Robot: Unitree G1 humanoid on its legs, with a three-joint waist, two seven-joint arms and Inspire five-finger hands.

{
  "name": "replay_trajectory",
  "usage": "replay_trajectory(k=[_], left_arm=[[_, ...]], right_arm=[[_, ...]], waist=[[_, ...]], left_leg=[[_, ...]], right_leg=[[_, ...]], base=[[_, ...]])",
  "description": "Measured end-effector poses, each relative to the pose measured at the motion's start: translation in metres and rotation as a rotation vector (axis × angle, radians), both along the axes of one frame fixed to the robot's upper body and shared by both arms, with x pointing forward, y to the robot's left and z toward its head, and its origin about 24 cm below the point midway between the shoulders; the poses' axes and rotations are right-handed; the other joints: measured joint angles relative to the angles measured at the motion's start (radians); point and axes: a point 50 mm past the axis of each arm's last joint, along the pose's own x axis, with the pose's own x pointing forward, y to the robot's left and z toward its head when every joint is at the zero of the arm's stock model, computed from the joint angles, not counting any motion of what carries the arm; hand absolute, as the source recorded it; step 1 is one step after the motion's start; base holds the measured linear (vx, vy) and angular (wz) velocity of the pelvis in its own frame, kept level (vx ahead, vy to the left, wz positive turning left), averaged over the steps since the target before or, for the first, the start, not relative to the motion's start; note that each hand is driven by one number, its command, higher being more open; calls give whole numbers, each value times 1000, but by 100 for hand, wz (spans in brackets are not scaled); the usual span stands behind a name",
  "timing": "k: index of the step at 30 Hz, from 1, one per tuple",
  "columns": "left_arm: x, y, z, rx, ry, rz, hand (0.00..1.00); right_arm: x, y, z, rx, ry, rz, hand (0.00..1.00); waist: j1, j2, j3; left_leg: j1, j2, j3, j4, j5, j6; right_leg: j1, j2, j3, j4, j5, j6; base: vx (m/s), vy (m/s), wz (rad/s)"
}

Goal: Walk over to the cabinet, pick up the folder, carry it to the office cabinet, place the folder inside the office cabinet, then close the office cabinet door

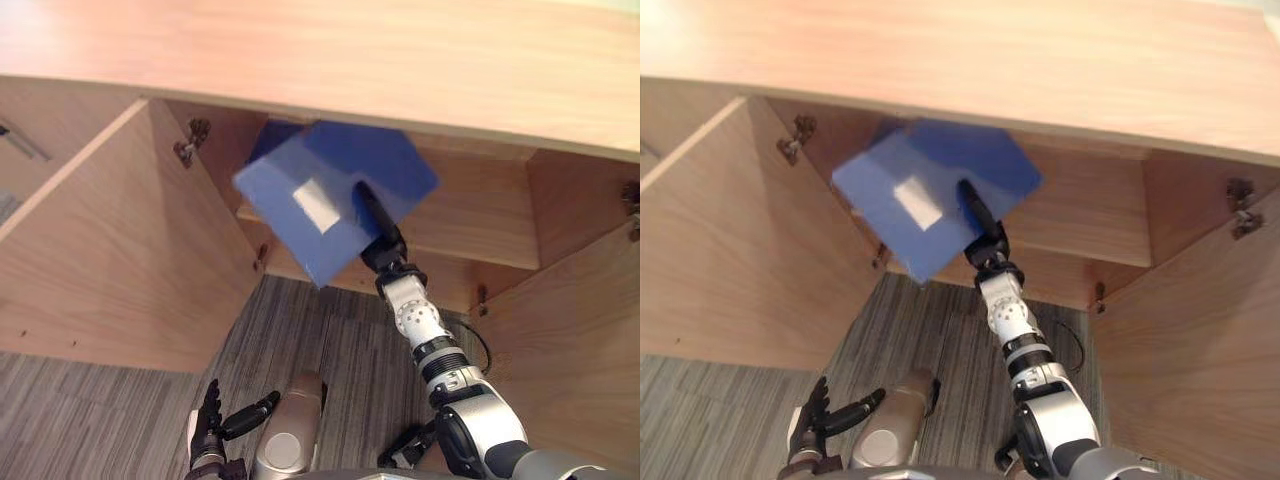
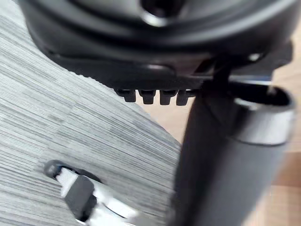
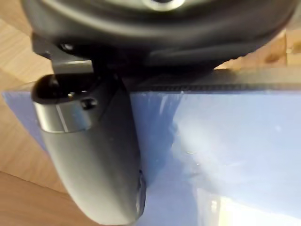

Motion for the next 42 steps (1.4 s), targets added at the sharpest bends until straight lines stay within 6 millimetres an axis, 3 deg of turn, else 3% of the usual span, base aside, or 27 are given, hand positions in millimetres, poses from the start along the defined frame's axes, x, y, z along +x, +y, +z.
replay_trajectory(k=[3, 5, 7, 11, 18, 21, 25, 30, 31, 37, 42], left_arm=[[-20, -2, -12, -20, 112, 18, 100], [-24, -7, -16, -34, 146, -2, 100], [-24, -9, -17, -36, 152, -15, 100], [-18, -9, -15, -18, 142, -81, 100], [-14, -9, -14, -9, 135, -96, 100], [-12, -12, -14, -13, 136, -116, 100], [-5, -17, -14, -20, 129, -150, 100], [5, -15, -12, -15, 107, -164, 100], [8, -13, -11, -10, 106, -166, 100], [13, -12, -11, -7, 103, -171, 100], [15, -13, -13, -15, 112, -177, 100]], right_arm=[[8, -23, 32, 82, -116, -115, 0], [17, -70, 65, 137, -204, -296, 0], [21, -95, 88, 174, -254, -388, 0], [25, -144, 115, 233, -249, -560, 0], [26, -209, 141, 313, -126, -728, 0], [21, -232, 153, 291, -83, -778, 0], [16, -245, 174, 363, -118, -783, 0], [7, -259, 196, 428, -159, -821, 0], [3, -265, 200, 426, -169, -837, 100], [-13, -282, 229, 398, -234, -890, 100], [-12, -281, 235, 227, -206, -885, 100]], waist=[[-5, 1, 20], [0, 18, 51], [1, 30, 73], [-2, 60, 96], [7, 106, 117], [16, 125, 126], [21, 133, 131], [22, 162, 144], [22, 165, 145], [22, 179, 157], [24, 181, 161]], left_leg=[[-70, -20, -8, 91, -27, -2], [-160, -35, -8, 194, -52, 2], [-217, -48, -9, 252, -65, 3], [-319, -77, -17, 333, -74, 3], [-433, -123, -47, 364, -54, -6], [-452, -139, -65, 350, -39, -16], [-454, -163, -70, 312, -18, -24], [-465, -181, -90, 304, -11, -29], [-471, -193, -93, 302, -7, -28], [-492, -226, -99, 301, 3, -24], [-471, -229, -106, 289, 3, -23]], right_leg=[[-39, -49, -10, 84, -30, 4], [-88, -97, -16, 174, -62, 8], [-136, -123, -5, 227, -75, 7], [-215, -169, 5, 310, -94, 3], [-285, -230, -31, 375, -117, -16], [-284, -252, -71, 382, -123, -27], [-278, -282, -100, 382, -126, -31], [-253, -302, -153, 387, -129, -35], [-249, -315, -163, 392, -131, -33], [-242, -345, -191, 404, -133, -28], [-208, -349, -214, 395, -133, -28]], base=[[-27, 68, 28], [-29, 86, 43], [-31, 82, 18], [-19, 53, 19], [47, -23, 23], [123, -74, 22], [137, -92, 22], [146, -59, 16], [151, -39, 26], [155, -31, 17], [167, -33, 4]])
